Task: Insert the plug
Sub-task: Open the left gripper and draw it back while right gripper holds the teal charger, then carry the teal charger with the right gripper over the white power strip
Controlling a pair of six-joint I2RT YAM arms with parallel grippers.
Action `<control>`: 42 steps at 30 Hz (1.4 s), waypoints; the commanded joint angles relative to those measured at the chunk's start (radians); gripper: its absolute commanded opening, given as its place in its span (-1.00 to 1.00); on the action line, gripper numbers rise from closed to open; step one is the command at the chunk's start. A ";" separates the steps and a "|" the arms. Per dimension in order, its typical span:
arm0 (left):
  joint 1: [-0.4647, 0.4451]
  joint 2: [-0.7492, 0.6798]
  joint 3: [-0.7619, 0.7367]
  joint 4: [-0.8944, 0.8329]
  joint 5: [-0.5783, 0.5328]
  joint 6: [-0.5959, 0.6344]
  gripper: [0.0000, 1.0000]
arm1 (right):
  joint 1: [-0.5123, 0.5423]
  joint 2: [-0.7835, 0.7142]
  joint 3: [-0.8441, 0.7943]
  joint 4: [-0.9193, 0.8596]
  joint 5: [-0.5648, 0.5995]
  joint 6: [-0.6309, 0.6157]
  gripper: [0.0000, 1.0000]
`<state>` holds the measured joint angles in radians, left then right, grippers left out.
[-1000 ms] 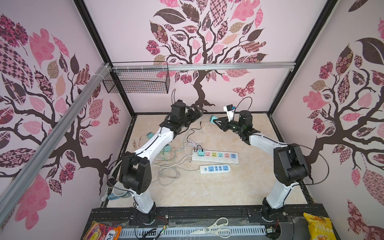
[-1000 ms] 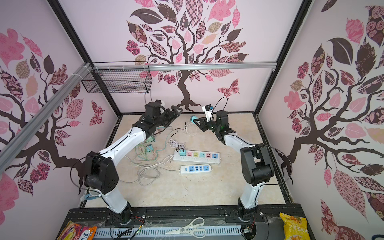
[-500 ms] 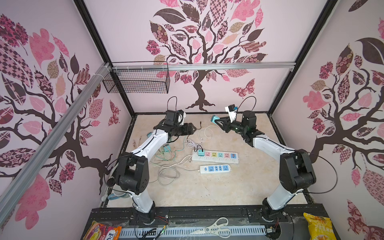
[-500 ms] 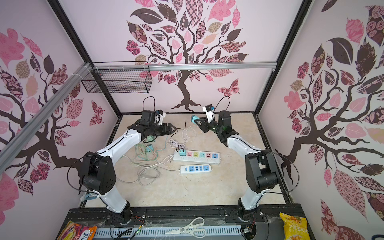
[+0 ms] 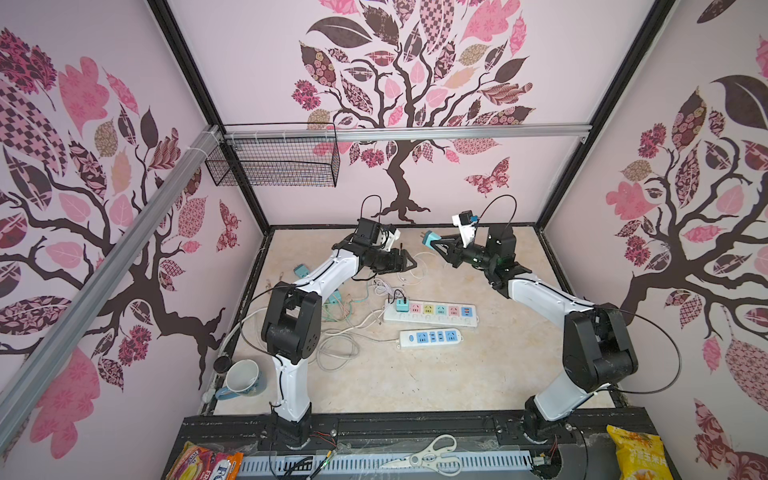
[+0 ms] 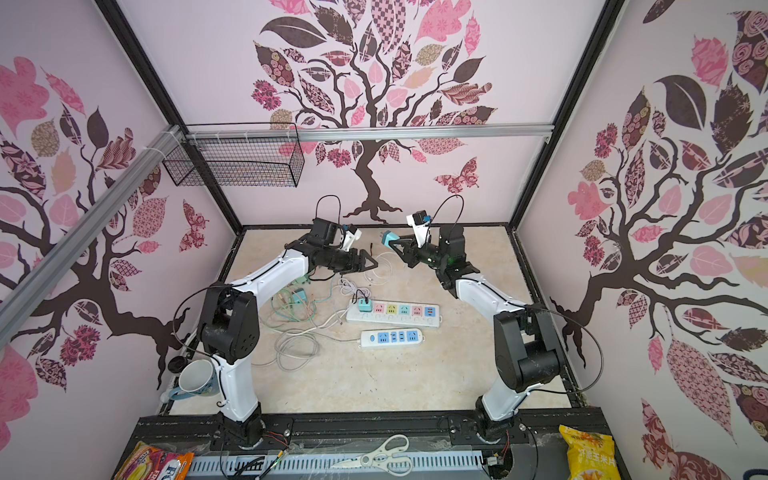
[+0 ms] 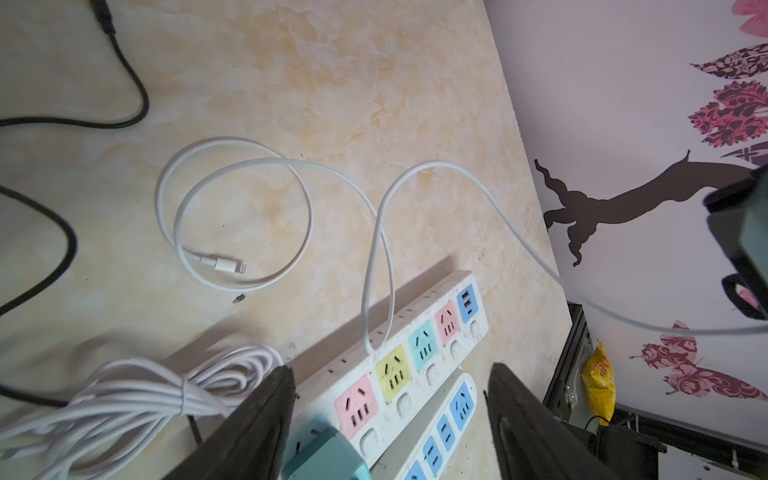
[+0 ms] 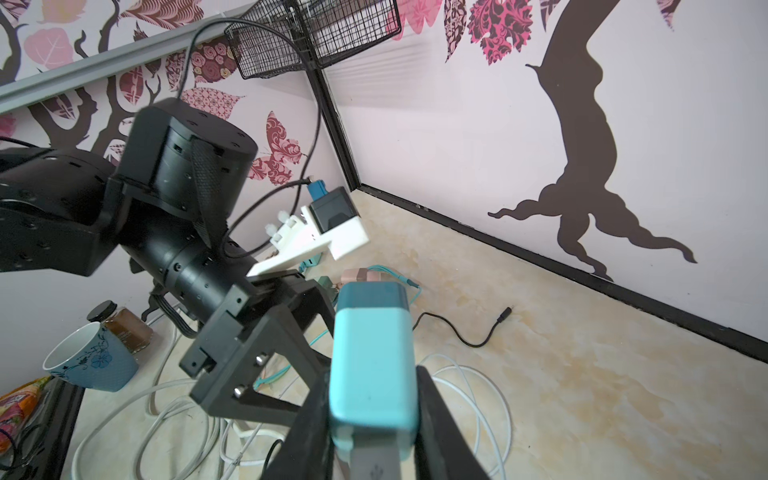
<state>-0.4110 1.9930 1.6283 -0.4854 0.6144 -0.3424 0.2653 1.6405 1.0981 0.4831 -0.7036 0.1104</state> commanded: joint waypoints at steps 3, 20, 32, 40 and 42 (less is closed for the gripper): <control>-0.017 0.092 0.111 -0.010 -0.037 -0.030 0.30 | 0.002 -0.034 0.010 0.058 -0.048 0.024 -1.00; 0.280 -0.143 -0.048 0.042 -0.032 -0.073 -1.00 | 0.030 -0.024 0.165 -0.703 -0.231 -0.719 -1.00; 0.182 -0.241 -0.154 -0.071 -0.180 0.053 -1.00 | 0.230 0.173 0.461 -1.239 0.247 -0.991 -1.00; 0.148 -0.288 -0.265 -0.009 -0.209 -0.012 -1.00 | 0.295 0.277 0.587 -1.420 0.470 -0.969 -1.00; 0.148 -0.299 -0.284 0.000 -0.218 -0.015 -1.00 | 0.306 0.308 0.613 -1.463 0.533 -0.961 -1.00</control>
<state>-0.2684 1.7390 1.3849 -0.5163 0.4335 -0.3492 0.5617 1.8969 1.6577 -0.8375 -0.3145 -0.8532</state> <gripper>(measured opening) 0.050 0.296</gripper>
